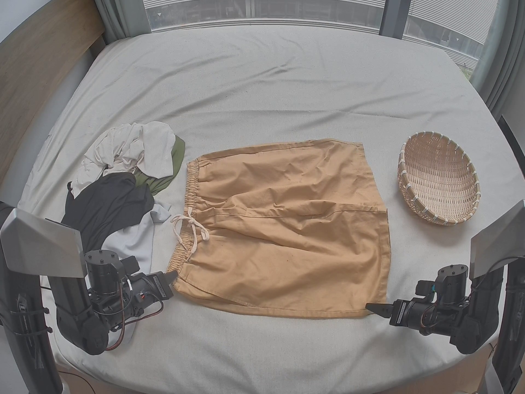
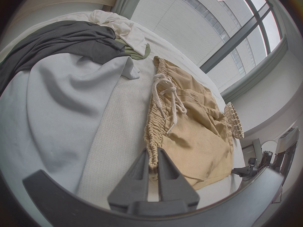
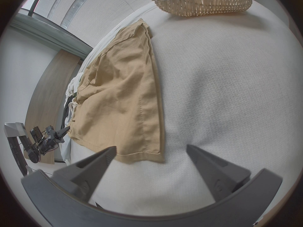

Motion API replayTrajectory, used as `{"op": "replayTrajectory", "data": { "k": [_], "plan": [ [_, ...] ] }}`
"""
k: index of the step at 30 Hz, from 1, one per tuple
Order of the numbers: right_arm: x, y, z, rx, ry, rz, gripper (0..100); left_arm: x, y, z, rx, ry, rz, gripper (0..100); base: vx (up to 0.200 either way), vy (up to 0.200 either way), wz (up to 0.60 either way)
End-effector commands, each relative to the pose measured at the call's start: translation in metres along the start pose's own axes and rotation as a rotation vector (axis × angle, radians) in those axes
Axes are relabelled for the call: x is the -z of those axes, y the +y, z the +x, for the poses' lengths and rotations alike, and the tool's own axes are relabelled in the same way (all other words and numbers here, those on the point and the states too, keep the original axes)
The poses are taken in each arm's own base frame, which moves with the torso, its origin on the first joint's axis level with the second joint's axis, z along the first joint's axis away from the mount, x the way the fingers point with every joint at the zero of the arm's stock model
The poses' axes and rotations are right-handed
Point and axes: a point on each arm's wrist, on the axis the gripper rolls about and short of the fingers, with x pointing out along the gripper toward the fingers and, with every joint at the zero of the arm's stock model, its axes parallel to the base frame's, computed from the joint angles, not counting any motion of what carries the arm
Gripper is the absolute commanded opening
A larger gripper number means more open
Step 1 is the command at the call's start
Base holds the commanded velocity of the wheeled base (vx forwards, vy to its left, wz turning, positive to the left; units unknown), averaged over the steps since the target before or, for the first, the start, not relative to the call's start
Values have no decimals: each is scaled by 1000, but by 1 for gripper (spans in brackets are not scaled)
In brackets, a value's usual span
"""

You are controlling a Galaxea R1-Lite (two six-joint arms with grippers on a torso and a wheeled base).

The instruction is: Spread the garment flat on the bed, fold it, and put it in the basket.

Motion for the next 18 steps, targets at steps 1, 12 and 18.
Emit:
{"op": "replayTrajectory", "data": {
  "k": [1,12,18],
  "plan": [
    [4,-1,4,2,19,1,0,0,1,0,-2,1,-1,0,0,0,0],
    [1,0,2,-9,7,0,0,2,2,1,-6,6,-3,0,0,0,0],
    [-7,16,-32,-85,-36,-28,0,-5,-6,-13,50,8,-12,0,0,0,0]
  ]
}}
